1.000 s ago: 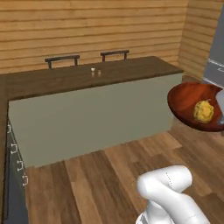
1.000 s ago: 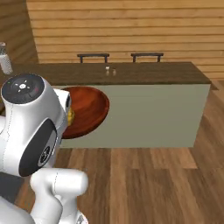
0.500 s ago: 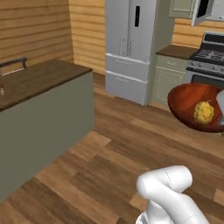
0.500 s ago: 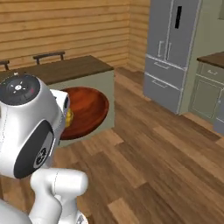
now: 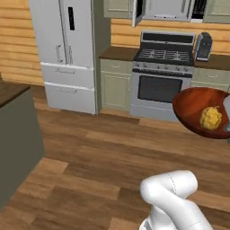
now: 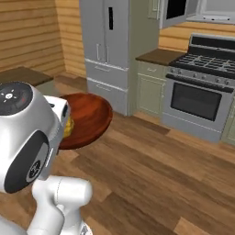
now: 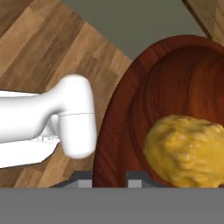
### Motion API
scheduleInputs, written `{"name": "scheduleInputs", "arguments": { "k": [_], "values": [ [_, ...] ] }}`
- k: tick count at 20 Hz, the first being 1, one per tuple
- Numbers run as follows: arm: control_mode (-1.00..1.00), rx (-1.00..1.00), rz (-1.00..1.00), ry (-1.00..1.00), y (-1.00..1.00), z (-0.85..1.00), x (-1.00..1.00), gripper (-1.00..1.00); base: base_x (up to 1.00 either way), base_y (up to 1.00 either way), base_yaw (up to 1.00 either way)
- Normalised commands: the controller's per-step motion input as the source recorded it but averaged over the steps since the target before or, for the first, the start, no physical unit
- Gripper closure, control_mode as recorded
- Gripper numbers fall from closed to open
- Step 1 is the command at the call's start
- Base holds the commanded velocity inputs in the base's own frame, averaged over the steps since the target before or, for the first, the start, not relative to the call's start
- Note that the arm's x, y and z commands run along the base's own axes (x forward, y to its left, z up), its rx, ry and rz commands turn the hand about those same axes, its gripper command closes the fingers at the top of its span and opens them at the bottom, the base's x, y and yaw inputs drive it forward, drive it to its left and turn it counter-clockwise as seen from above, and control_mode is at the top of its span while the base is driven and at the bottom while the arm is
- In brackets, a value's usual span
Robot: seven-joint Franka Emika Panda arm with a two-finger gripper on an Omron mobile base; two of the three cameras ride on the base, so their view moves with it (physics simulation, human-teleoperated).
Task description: Pick the squash from the sink and place it in the bowl. Then pick the bowl and place it in the microwave. Then close the microwave door and press the start button.
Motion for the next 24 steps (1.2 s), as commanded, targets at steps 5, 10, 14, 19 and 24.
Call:
{"name": "scheduleInputs", "arguments": {
  "k": [5,10,14,19,24],
  "values": [
    [1.0,0.0,0.0,0.0,0.0,0.0,0.0,1.0,1.0,0.0,-0.38],
    [1.0,0.0,0.0,0.0,0.0,0.0,0.0,1.0,1.0,0.18,-0.27],
    [1.0,0.0,0.0,0.0,0.0,0.0,0.0,1.0,1.0,0.22,-0.32],
    [1.0,0.0,0.0,0.0,0.0,0.0,0.0,1.0,1.0,0.26,-0.3],
    [1.0,0.0,0.0,0.0,0.0,0.0,0.0,1.0,1.0,0.04,-0.19]
  ]
}}
